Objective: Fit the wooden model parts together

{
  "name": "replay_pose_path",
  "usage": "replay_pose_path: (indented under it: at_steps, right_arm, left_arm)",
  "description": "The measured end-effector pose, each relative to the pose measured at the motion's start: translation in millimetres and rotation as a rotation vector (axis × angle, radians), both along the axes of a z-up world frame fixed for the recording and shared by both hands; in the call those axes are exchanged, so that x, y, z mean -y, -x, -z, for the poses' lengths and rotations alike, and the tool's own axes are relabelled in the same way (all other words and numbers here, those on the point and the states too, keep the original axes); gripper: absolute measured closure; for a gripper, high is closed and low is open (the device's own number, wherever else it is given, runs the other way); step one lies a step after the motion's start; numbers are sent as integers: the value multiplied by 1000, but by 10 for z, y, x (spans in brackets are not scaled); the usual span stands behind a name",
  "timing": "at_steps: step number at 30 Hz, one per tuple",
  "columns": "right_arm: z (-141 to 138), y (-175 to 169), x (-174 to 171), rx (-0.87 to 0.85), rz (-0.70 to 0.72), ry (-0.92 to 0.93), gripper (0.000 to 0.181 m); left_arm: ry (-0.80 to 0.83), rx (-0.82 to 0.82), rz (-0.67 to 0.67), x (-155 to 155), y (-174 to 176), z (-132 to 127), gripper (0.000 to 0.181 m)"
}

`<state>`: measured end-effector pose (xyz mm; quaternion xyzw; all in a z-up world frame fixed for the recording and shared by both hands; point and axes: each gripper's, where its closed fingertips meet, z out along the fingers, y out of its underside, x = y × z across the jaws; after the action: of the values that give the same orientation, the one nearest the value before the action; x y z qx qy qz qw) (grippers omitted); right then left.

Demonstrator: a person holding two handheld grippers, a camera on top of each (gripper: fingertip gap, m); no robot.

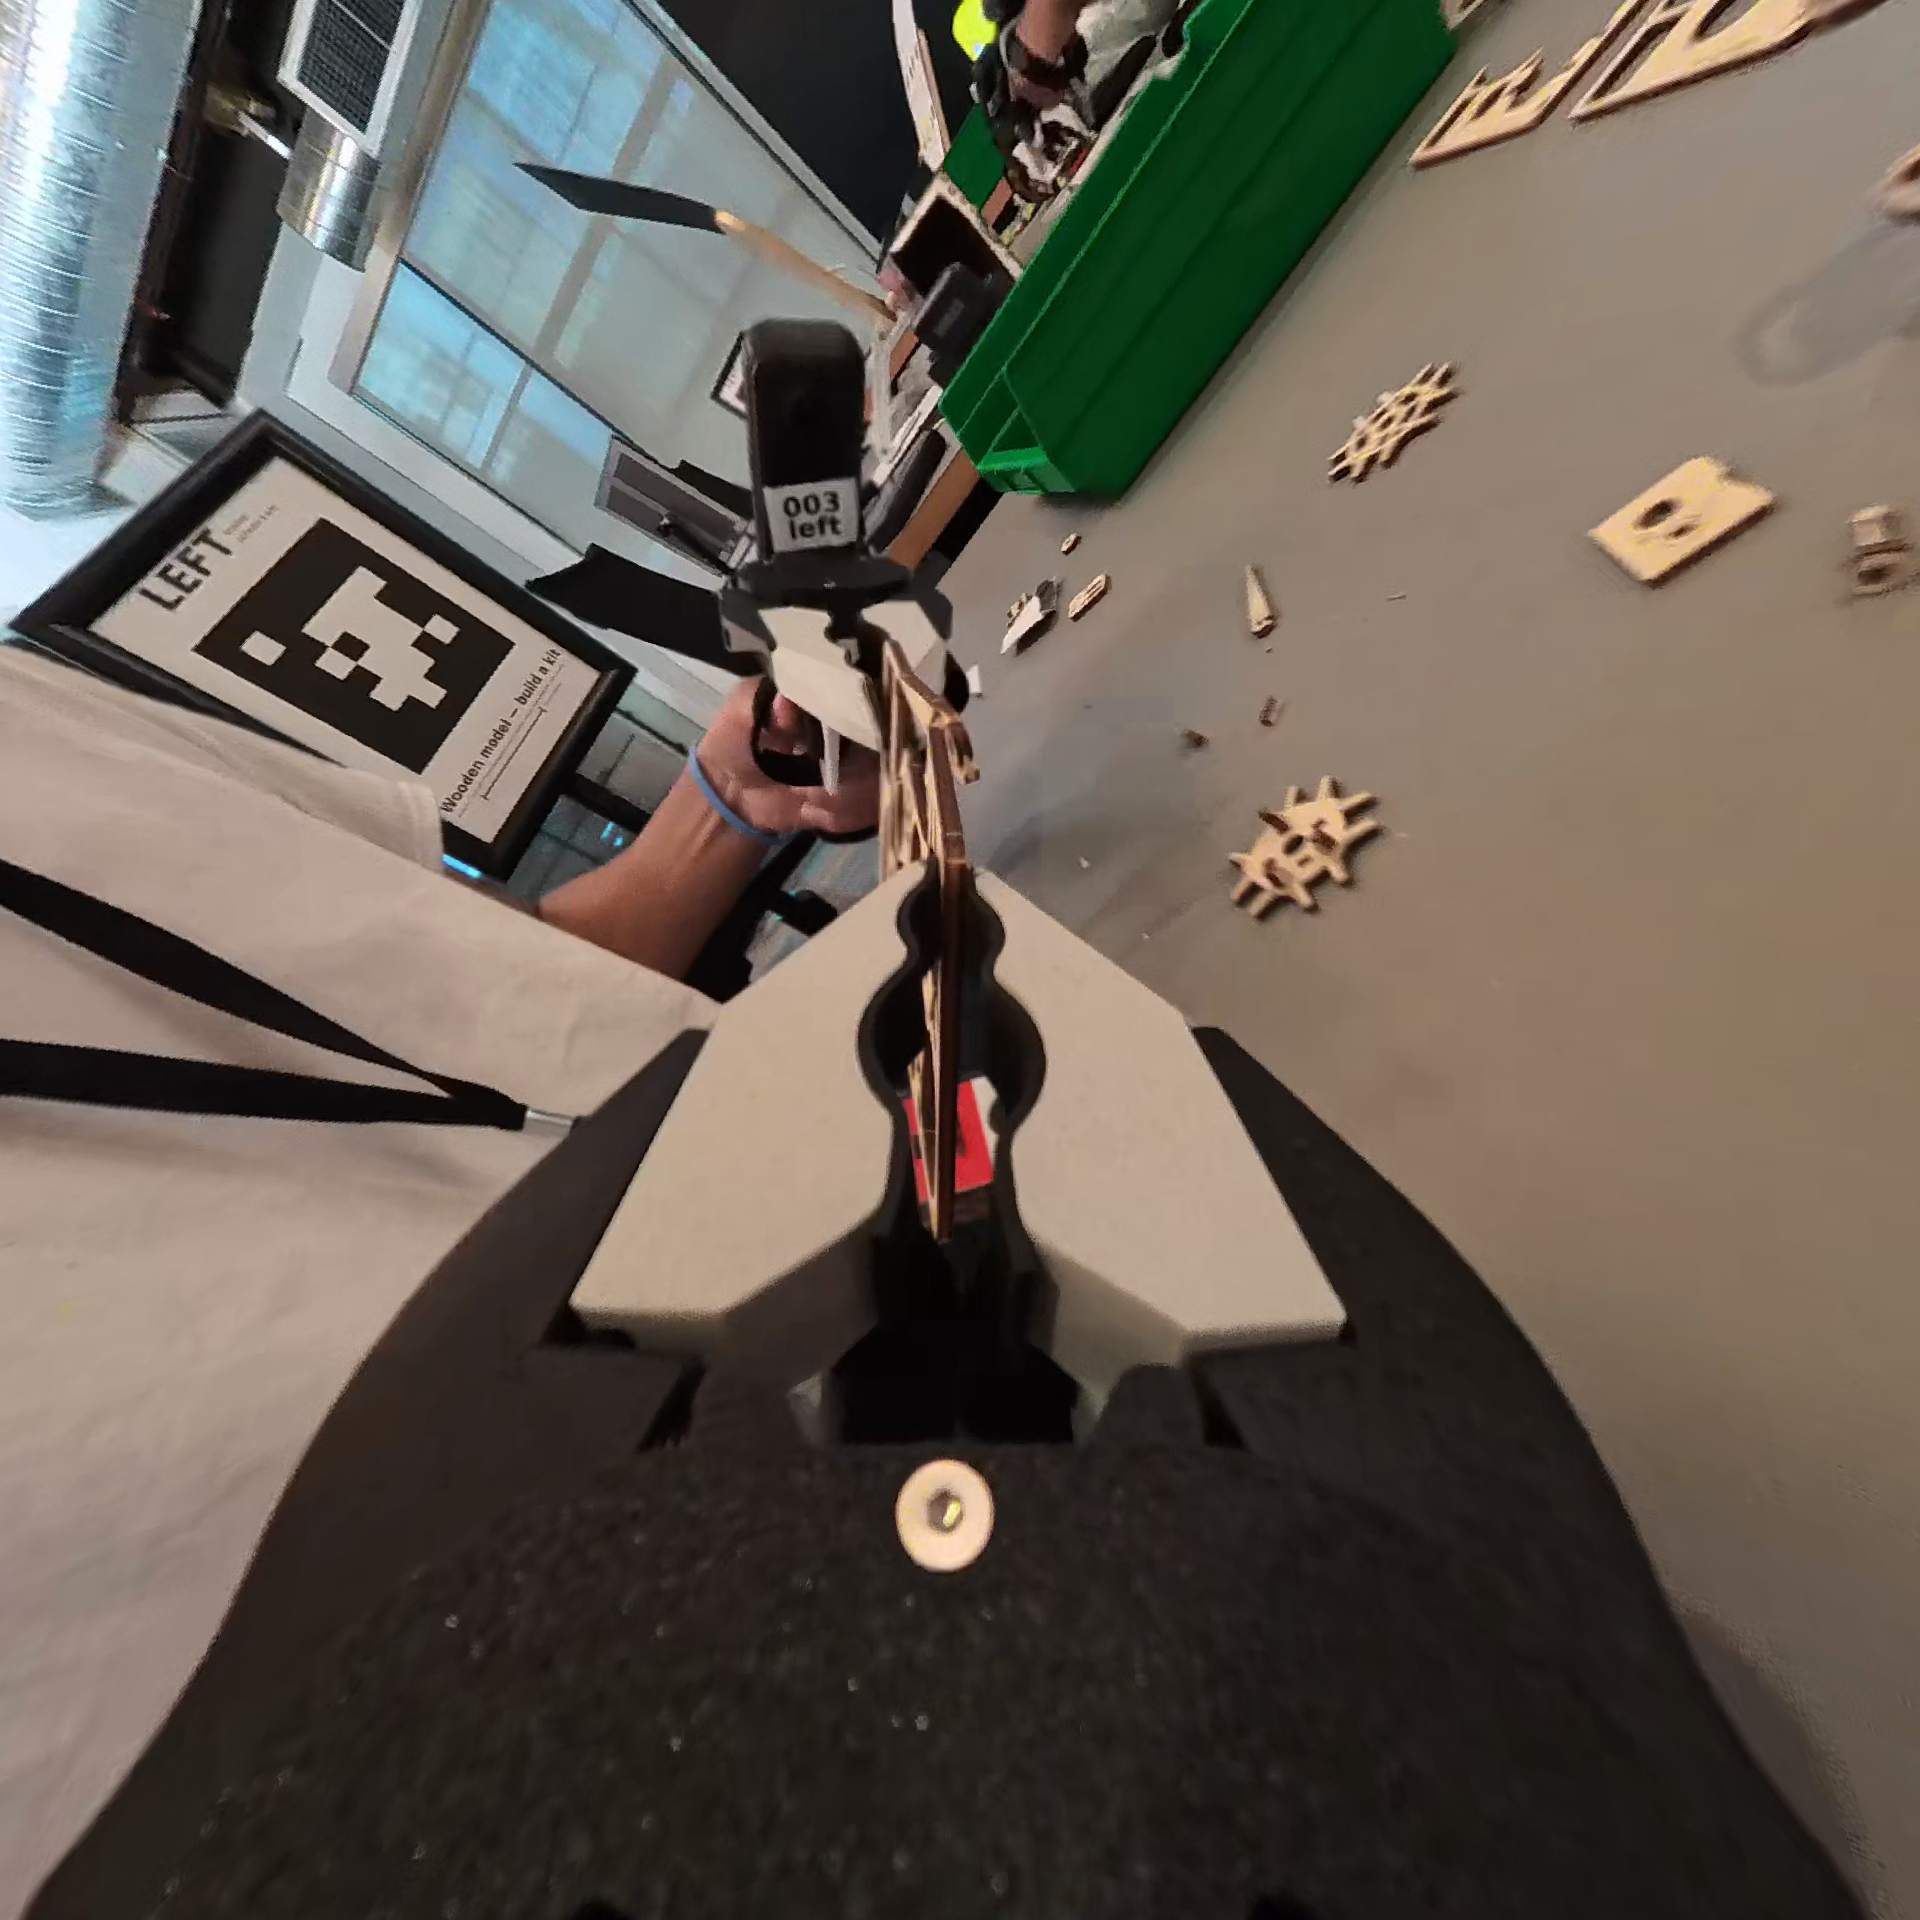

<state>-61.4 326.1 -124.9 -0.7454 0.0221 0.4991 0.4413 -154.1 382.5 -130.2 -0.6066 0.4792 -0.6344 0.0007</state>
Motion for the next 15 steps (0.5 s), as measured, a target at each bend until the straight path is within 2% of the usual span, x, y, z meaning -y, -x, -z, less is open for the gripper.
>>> replay_pose_path:
  at_steps: [2, 4, 7, 11, 15]
  right_arm:
    - [3, -226, 157, 40, 29, 17, 181]
    - [47, -527, 272, 88, 122, 27, 180]
    - [110, -888, 415, 21, 245, 63, 181]
    - [281, -1001, 575, 44, 237, 136, 181]
    - [341, -1057, 642, 114, 226, 138, 181]
  left_arm:
    - [-80, -32, 58, 33, -220, 45, 155]
    - [-170, -62, 128, 67, -462, 93, 147]
    - [-305, -77, 261, 224, -840, 165, 136]
    - [-497, -76, 385, 402, -1370, 293, 133]
    - [-517, -128, 564, 685, -1673, 439, 134]
